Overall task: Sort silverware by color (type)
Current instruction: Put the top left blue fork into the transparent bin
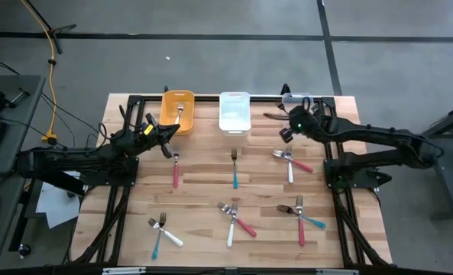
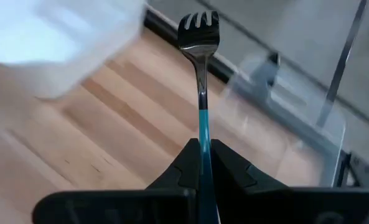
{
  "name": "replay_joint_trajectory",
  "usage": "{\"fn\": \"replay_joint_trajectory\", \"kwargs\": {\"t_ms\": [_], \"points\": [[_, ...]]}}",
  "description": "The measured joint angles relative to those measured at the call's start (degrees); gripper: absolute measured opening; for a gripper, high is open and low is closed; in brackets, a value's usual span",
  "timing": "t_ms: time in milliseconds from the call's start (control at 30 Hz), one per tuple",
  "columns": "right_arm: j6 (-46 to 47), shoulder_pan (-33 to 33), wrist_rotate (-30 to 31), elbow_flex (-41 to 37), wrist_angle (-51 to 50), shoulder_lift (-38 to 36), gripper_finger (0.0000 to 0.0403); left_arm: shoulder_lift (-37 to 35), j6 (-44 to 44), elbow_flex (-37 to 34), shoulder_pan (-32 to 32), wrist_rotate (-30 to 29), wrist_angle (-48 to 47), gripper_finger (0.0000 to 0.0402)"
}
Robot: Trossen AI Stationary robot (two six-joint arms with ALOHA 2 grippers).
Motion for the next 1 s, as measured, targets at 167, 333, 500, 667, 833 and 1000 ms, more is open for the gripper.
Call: {"fn": "replay_joint_trajectory", "kwargs": {"t_ms": [167, 333, 500, 667, 833, 1000], "points": [[-1.2, -7.8, -2.8, -3.2, 2.1, -0.4, 0.0012, 0.0, -0.6, 0.0, 0.0, 0.0, 0.0, 0.0001], [-0.8, -12.8, -5.2, -4.7, 3.5, -0.3, 0.0012, 0.0, -0.6, 0.0, 0.0, 0.0, 0.0, 0.0001], [-2.2, -17.4, -9.1, -6.3, 6.8, 0.2, 0.0012, 0.0, -0.5, 0.0, 0.0, 0.0, -0.1, 0.0001], [-3.0, -20.9, -11.7, -6.4, 6.9, 0.3, 0.0012, 0.0, -0.5, 0.0, 0.0, 0.0, -0.1, 0.0001], [-3.8, -21.9, -13.0, -6.4, 6.9, 0.9, 0.0012, 0.0, -0.4, 0.0, 0.0, 0.0, -0.1, 0.0001], [-4.7, -21.9, -14.2, -6.4, 8.1, 4.7, 0.0012, 0.0, -0.4, 0.0, 0.0, 0.0, -0.1, 0.0001]]}}
